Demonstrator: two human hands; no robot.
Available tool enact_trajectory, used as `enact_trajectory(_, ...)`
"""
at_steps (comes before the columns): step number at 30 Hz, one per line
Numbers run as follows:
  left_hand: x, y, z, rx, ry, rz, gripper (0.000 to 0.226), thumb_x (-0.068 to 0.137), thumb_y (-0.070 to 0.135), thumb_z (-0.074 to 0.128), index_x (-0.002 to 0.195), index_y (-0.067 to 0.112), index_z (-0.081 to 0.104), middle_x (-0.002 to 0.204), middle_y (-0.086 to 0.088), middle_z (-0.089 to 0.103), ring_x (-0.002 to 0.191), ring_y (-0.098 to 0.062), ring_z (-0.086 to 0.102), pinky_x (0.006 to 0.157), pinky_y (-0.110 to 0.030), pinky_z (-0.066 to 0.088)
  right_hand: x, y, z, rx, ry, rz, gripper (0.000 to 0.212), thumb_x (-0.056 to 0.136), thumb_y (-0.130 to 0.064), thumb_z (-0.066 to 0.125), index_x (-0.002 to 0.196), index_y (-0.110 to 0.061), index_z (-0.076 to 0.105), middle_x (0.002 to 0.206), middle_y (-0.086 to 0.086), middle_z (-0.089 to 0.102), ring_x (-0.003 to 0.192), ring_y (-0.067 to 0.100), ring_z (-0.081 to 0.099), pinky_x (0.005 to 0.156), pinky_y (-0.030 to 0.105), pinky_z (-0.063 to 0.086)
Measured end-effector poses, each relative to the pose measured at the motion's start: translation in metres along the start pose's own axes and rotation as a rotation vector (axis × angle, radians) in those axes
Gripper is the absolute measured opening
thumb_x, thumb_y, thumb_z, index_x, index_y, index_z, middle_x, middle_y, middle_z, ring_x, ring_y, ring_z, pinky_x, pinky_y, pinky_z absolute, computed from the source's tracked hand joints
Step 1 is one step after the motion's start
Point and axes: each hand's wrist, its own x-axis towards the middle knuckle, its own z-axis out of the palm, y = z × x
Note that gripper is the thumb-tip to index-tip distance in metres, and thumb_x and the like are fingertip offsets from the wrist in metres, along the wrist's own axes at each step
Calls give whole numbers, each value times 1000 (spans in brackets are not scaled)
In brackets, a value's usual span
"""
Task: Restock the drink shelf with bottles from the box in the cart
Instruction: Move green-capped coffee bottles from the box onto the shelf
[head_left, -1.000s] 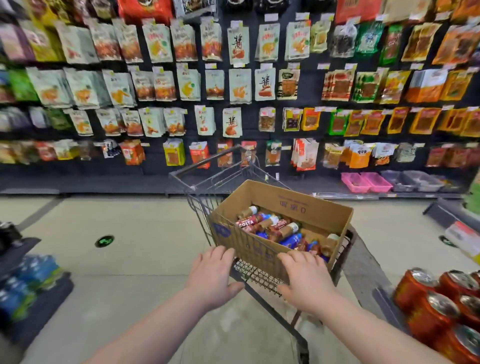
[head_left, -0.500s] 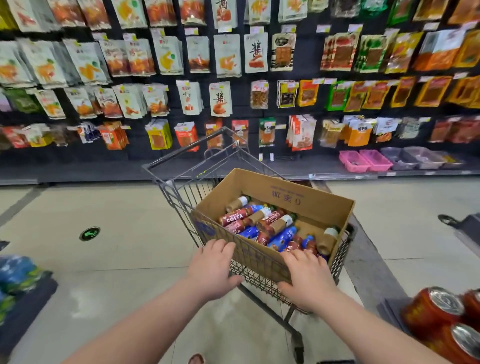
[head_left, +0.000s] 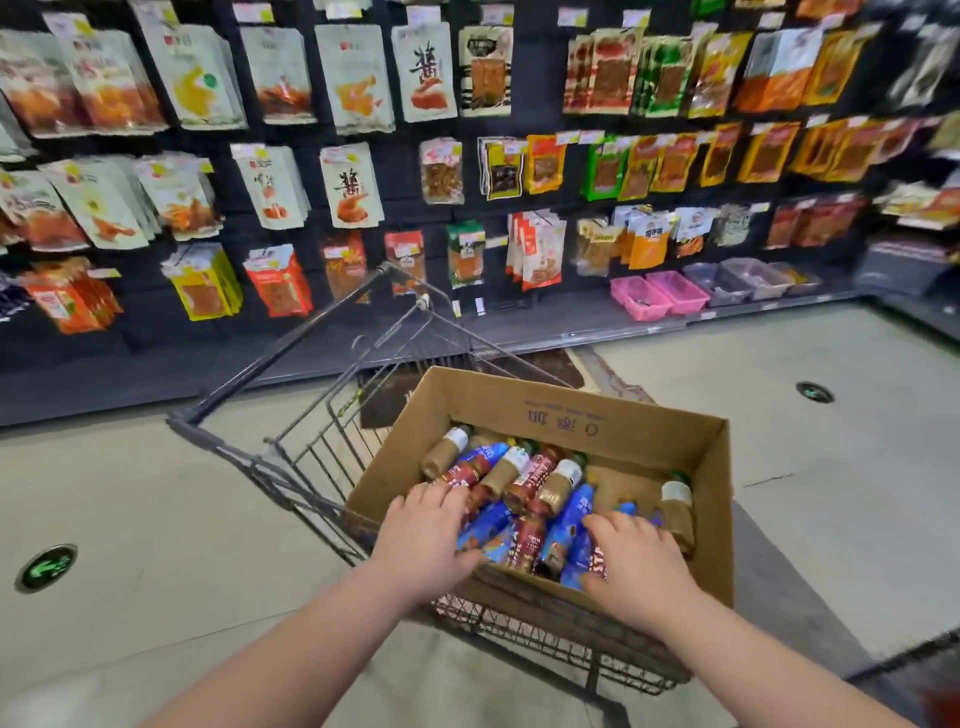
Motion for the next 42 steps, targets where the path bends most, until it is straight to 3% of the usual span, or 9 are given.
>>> enact_trajectory(6,51,-48,11,-7,-89,27,73,79,63,51,136,22,33,136,-1,42,127,-22,38,103,-39,35,37,-23,10,14,-69,86,62,85,-49,49,141,-29,29,144,-2,36,133,24,33,109,41,29)
enact_trajectory(24,188,-35,53,-58,-336,96,79,80,61,55,143,22,28,146,-1,36,133,-20,34,110,-37,31,158,47,26,119,-249,313,58,86,-44,51,138,-25,33,141,1,38,130,26,36,105,42,31)
enact_trajectory(30,250,38,77,-42,-440,260,77,82,59,54,142,18,29,143,-5,39,131,-25,36,108,-40,32,181,93,23,152,-130,340,58,88,-44,48,140,-26,31,144,-1,36,133,24,32,107,41,28)
enact_trajectory(33,275,76,91,-56,-500,317,76,82,58,55,142,18,29,142,-6,39,131,-26,35,109,-41,29,194,120,8,92,15,339,59,86,-44,48,140,-26,32,146,-2,34,137,23,24,112,43,20)
enact_trajectory(37,298,118,113,-75,-599,377,77,83,58,54,143,17,28,143,-7,37,132,-28,34,107,-44,29,203,162,-6,68,153,468,67,85,-41,53,144,-23,28,151,2,26,142,26,11,114,50,10)
enact_trajectory(40,312,141,135,-180,-665,403,74,83,55,56,141,16,31,141,-7,39,129,-27,38,104,-40,36,205,196,1,176,176,615,79,87,-36,57,149,-20,11,156,9,14,144,29,10,116,51,16)
enact_trajectory(42,319,152,154,-236,-718,388,75,84,55,56,142,16,29,141,-7,38,128,-27,39,103,-38,38,201,206,16,341,133,678,87,89,-29,58,150,-26,-5,156,13,16,138,31,30,109,47,35)
